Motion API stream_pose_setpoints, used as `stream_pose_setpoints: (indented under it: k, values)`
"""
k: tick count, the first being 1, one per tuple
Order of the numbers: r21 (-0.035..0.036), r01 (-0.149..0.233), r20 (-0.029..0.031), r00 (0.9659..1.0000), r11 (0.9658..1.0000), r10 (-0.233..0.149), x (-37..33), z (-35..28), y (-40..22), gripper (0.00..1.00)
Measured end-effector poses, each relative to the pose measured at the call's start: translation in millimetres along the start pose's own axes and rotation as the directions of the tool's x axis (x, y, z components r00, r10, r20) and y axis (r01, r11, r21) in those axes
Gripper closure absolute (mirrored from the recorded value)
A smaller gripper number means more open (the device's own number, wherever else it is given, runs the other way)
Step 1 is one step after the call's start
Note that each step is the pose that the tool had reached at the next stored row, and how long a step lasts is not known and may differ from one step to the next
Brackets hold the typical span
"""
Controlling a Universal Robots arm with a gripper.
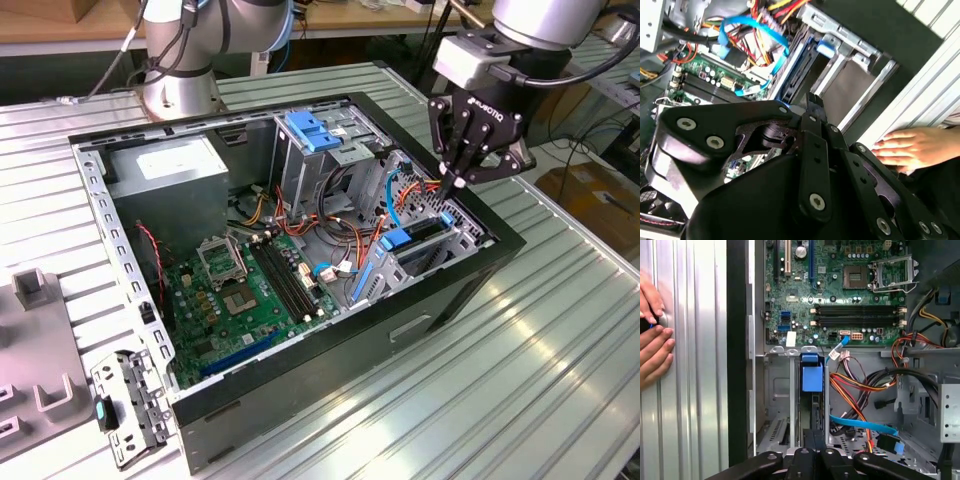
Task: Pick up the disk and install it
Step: 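Insert the first disk wire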
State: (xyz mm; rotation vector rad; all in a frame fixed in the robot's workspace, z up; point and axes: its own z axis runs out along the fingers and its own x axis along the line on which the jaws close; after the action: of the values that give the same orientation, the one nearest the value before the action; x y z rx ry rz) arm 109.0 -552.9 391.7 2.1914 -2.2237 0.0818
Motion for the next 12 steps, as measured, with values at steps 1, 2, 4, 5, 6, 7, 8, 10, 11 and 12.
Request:
stream_pose_setpoints:
  k: [1, 2, 4, 5, 6, 7, 8, 10, 11, 12]
  values:
    - [0.0001, 0.001, -0.0001, 1.0, 1.0, -0.001, -0.8, 0.1, -3.5, 0.89]
    - [0.0001, 0.002, 0.0, 1.0, 1.0, -0.002, -1.7, 0.2, -6.6, 0.89]
    - [0.0002, 0.004, 0.0, 1.0, 1.0, -0.004, -3.7, 0.2, -12.3, 0.89]
    - [0.0002, 0.005, 0.0001, 1.0, 1.0, -0.005, -4.6, 0.2, -14.3, 0.89]
    - [0.0002, 0.006, -0.0003, 1.0, 1.0, -0.006, -6.9, 0.2, -16.6, 0.89]
    - [0.0003, 0.006, -0.0003, 1.0, 1.0, -0.006, -8.9, 0.1, -17.4, 0.89]
    - [0.0005, 0.012, -0.0002, 0.9999, 0.9999, -0.012, -9.0, 0.1, -17.6, 0.89]
    - [0.0041, 0.08, 0.0013, 0.9968, 0.9968, -0.08, -9.1, 0.1, -17.9, 0.89]
    - [0.0057, 0.111, 0.0018, 0.9938, 0.9938, -0.111, -9.1, 0.0, -17.8, 0.89]
    - [0.0087, 0.168, 0.0029, 0.9858, 0.9858, -0.168, -9.1, 0.1, -18.0, 0.89]
